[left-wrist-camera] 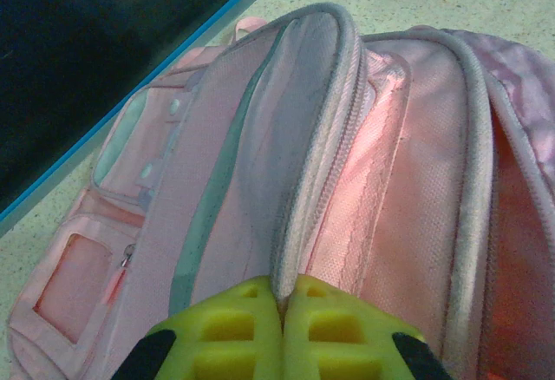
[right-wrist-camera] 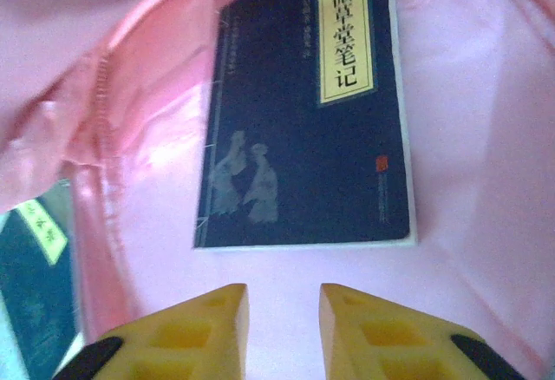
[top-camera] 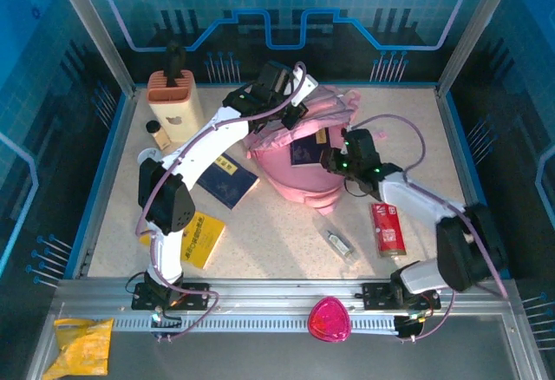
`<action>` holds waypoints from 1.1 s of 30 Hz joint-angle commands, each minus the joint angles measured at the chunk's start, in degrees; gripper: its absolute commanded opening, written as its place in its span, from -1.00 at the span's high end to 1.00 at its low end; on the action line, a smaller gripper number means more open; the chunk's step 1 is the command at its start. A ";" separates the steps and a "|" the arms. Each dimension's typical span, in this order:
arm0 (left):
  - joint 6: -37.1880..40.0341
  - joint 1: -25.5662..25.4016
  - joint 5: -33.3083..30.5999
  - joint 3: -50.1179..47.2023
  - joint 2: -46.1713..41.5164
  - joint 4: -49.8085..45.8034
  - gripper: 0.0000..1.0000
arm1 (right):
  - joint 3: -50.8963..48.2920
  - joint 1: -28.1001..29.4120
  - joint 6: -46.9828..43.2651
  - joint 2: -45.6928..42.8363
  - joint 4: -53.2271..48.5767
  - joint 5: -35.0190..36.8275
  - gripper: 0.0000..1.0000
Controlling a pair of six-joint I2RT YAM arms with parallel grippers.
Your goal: Pack the student bag
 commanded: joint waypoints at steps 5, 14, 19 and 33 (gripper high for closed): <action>-5.25 0.11 4.07 0.18 -1.36 3.13 1.00 | -5.23 -2.27 -3.08 -20.12 -16.86 -2.55 -0.12; -8.71 -1.60 4.64 -5.56 -1.54 3.26 0.67 | -4.80 -8.78 -5.35 -30.74 -26.49 -15.56 -0.99; -14.28 -1.95 5.85 -12.68 -7.75 4.61 0.20 | -5.75 -12.05 -5.27 -30.60 -24.86 -22.25 -0.99; -49.30 3.72 2.28 -46.34 -31.44 6.65 -0.31 | -1.67 3.81 -6.78 -23.13 -27.82 -15.89 -0.99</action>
